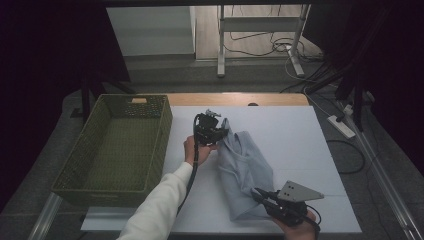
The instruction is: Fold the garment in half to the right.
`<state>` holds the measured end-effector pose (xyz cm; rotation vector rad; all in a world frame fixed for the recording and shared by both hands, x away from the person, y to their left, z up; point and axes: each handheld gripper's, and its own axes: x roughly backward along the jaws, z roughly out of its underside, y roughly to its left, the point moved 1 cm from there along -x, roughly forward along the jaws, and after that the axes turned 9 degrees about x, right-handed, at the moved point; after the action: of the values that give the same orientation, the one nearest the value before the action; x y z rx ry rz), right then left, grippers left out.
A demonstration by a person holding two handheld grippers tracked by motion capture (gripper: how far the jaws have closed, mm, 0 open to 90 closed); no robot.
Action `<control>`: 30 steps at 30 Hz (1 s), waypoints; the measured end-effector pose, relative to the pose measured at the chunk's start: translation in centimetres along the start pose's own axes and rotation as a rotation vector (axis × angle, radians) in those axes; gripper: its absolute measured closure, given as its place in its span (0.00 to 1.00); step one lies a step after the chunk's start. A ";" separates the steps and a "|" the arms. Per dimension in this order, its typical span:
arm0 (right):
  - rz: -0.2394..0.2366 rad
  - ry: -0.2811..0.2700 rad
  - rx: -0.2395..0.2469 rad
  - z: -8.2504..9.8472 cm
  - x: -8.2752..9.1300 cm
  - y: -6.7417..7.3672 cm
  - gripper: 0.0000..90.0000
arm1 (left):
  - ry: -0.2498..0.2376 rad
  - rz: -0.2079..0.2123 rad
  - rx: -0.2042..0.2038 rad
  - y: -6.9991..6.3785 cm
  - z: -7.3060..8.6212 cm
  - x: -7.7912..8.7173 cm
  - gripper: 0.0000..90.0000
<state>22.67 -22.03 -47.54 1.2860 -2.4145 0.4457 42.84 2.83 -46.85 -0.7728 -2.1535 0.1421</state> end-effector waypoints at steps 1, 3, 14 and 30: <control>0.000 0.001 -0.001 0.1 0.1 0.0 0.90 | 0.004 -0.001 -0.001 -0.1 0.0 -0.1 0.94; 0.004 0.006 -0.002 0.2 0.2 -0.1 0.90 | 0.008 0.000 -0.005 -0.2 -0.1 -0.3 0.94; 0.025 0.027 -0.007 0.9 0.7 -0.5 0.90 | 0.029 -0.009 -0.030 -1.0 -0.2 -1.3 0.94; 0.033 0.066 -0.014 1.7 1.3 -0.7 0.90 | 0.068 -0.012 -0.043 -1.8 0.0 -3.0 0.94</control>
<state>22.34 -24.07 -48.39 1.2080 -2.3825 0.4721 43.43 -0.35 -48.24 -0.7781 -2.1020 0.0626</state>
